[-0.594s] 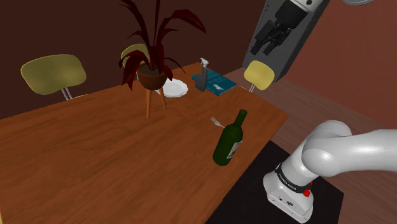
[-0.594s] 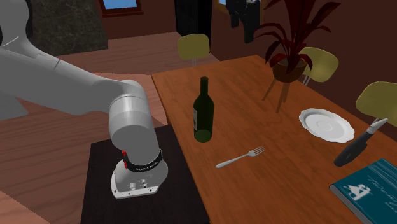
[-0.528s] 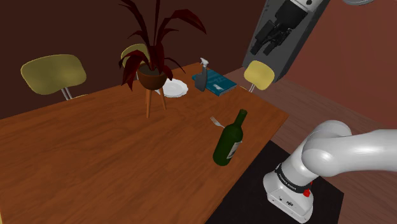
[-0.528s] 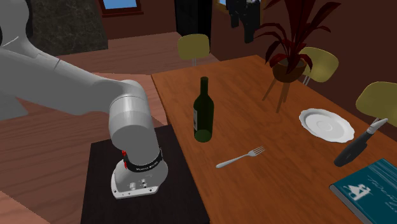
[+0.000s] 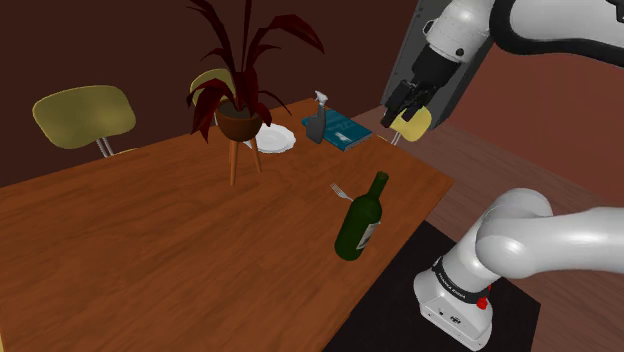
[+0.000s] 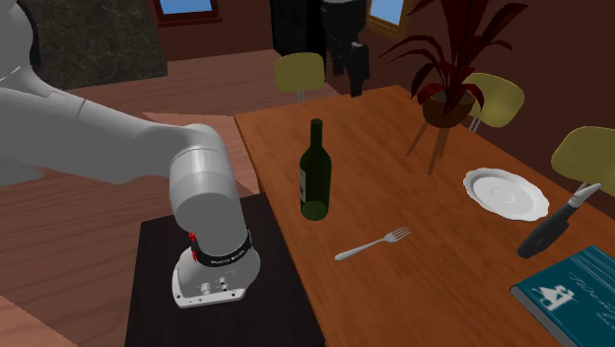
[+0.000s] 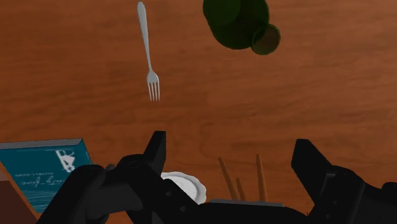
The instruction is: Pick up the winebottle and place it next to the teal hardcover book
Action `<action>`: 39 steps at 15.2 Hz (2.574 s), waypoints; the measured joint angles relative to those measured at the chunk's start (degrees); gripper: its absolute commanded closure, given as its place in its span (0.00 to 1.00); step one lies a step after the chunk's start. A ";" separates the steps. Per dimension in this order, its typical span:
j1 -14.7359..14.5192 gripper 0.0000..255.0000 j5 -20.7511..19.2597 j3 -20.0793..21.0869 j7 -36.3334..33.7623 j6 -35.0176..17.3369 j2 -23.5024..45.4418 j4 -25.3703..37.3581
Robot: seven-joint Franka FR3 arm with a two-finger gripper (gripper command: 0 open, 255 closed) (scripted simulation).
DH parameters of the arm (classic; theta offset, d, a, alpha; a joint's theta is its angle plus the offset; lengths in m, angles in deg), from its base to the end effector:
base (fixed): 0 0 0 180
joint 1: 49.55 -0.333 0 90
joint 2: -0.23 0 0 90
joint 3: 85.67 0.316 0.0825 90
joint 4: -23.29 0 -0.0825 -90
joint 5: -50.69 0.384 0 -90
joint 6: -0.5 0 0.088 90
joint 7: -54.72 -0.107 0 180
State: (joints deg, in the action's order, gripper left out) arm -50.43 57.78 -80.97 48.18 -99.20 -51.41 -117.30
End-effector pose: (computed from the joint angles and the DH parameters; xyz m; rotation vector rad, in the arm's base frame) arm 0.2902 0.0473 0.5936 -3.0523 0.0783 -0.2753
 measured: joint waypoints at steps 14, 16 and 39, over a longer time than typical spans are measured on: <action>-4.84 0.00 4.07 9.41 -4.72 -6.71 -4.44 -17.08; -4.94 0.00 4.36 9.73 -4.67 -8.43 -4.09 -18.47; -4.53 1.00 3.64 9.02 -4.64 -5.12 -4.11 -15.14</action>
State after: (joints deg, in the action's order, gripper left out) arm -54.96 61.41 -71.95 43.54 -104.32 -55.52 -132.45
